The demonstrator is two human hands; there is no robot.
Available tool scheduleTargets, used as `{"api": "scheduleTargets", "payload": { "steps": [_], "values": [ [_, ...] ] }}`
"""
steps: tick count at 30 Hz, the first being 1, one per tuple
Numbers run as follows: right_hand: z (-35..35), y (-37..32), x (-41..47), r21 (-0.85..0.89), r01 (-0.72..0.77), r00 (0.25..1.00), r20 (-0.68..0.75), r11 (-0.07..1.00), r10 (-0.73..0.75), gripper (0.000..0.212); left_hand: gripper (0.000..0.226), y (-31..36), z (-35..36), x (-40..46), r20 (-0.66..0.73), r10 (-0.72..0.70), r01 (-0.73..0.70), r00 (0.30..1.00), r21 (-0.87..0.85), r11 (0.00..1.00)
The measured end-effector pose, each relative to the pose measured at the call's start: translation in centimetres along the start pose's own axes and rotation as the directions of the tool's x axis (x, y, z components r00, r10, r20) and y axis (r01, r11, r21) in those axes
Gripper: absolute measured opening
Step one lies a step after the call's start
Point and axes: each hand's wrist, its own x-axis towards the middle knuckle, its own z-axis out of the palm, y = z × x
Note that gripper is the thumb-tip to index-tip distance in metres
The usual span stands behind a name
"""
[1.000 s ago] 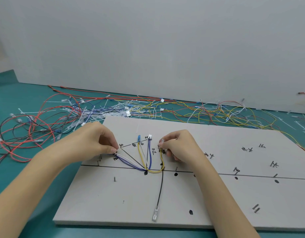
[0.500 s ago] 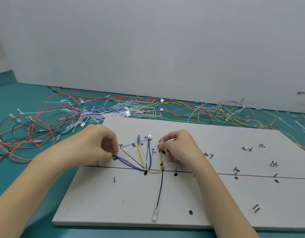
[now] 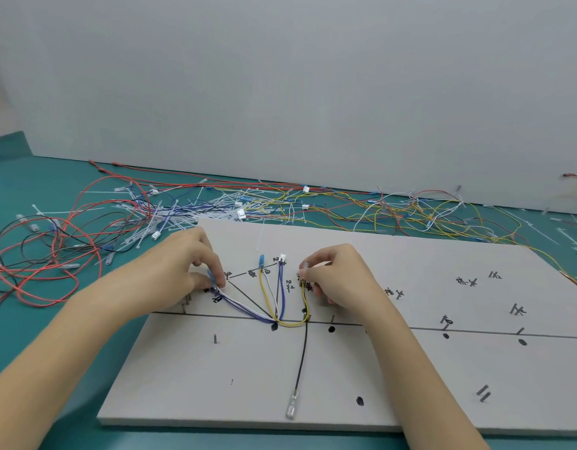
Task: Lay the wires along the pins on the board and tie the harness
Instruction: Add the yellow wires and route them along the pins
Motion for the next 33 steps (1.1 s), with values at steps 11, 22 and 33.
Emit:
{"api": "scheduleTargets", "payload": {
  "steps": [11, 22, 33],
  "values": [
    [0.0, 0.2, 0.1, -0.027, 0.017, 1.0, -0.003, 0.999, -0.017, 0.007, 0.032, 0.8, 0.7, -0.2, -0.088, -0.036, 0.029, 0.995, -0.084, 0.996],
    [0.1, 0.2, 0.2, -0.047, 0.024, 1.0, -0.012, 0.999, -0.024, 0.008, 0.02, 1.8, 1.6, -0.4, -0.165, -0.272, 0.233, 0.948, -0.222, 0.947],
    [0.2, 0.2, 0.3, -0.082, 0.024, 1.0, -0.006, 0.996, -0.024, 0.009, 0.023, 2.2, 3.0, -0.7, -0.273, -0.326, 0.281, 0.905, -0.192, 0.94]
  ]
}}
